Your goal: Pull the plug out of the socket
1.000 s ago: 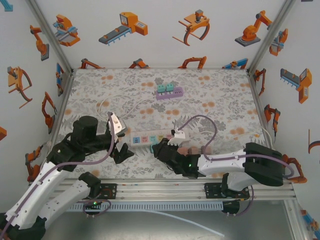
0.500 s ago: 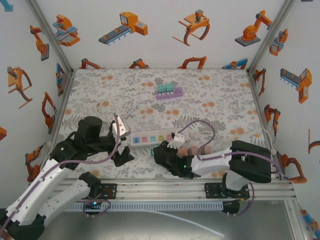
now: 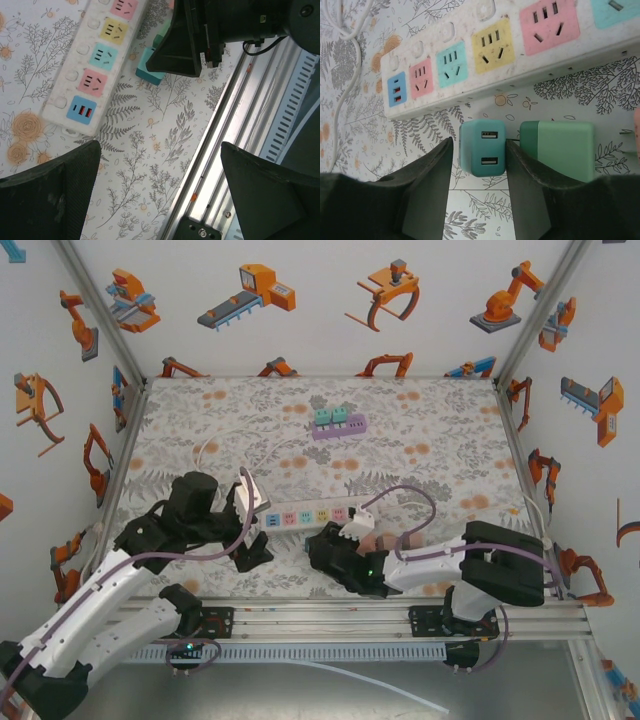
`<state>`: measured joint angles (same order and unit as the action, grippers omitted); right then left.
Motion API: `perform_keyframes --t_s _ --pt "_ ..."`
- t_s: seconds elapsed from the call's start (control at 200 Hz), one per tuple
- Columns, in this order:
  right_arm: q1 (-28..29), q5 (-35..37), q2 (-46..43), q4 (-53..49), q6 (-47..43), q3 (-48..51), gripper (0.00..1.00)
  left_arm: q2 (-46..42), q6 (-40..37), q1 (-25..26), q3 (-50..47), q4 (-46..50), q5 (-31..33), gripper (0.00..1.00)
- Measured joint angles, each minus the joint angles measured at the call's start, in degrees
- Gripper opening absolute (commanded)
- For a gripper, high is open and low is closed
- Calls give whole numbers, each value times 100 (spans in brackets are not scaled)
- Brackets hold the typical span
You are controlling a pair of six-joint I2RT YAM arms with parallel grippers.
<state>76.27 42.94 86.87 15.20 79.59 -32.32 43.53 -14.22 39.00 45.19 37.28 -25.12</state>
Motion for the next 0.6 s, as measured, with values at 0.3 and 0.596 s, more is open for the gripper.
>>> perform_keyframes --t_s 0.3,0.596 --pt "26 208 -920 -654 11 4 49 522 367 74 -42 -278 796 97" --pt "-1115 0 -2114 -1346 -1679 -87 49 1290 1073 83 9 -824 1823 97"
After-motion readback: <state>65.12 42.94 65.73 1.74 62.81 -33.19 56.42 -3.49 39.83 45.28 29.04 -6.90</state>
